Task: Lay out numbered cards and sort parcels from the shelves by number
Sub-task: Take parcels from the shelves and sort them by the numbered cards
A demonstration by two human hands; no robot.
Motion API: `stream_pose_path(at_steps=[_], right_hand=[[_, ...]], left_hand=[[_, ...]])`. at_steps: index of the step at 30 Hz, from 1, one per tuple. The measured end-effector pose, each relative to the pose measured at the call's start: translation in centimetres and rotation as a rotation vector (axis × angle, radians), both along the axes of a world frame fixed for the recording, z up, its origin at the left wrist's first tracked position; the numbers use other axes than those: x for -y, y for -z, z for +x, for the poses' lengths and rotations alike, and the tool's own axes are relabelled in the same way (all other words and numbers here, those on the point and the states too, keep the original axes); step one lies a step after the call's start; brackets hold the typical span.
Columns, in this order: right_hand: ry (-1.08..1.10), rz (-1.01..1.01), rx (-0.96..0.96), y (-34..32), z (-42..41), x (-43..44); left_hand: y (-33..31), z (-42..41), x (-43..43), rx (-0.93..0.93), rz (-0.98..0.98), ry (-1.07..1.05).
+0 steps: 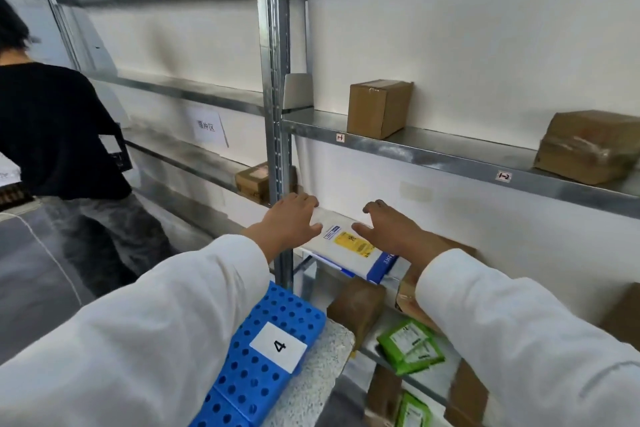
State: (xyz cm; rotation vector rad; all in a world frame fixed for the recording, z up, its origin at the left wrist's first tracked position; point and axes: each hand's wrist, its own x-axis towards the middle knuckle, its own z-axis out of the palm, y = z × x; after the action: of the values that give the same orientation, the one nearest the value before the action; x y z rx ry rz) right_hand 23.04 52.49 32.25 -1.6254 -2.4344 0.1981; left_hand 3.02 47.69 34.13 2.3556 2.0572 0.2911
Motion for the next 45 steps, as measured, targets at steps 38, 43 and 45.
stream_pose_path(at_steps=[38,43,45], right_hand=[[0.051,-0.494,0.122,18.9,-1.9,-33.4],[0.036,-0.529,0.182,21.4,-1.9,-35.2],[0.036,-0.537,0.244,22.2,-1.8,-35.5]], left_hand=[[20.7,-0.2,-26.6,0.076,-0.658,-0.376],[23.7,0.4,-26.6,0.460,-0.785,-0.589],[24.6,0.9,-26.6,0.868,-0.807,-0.744]])
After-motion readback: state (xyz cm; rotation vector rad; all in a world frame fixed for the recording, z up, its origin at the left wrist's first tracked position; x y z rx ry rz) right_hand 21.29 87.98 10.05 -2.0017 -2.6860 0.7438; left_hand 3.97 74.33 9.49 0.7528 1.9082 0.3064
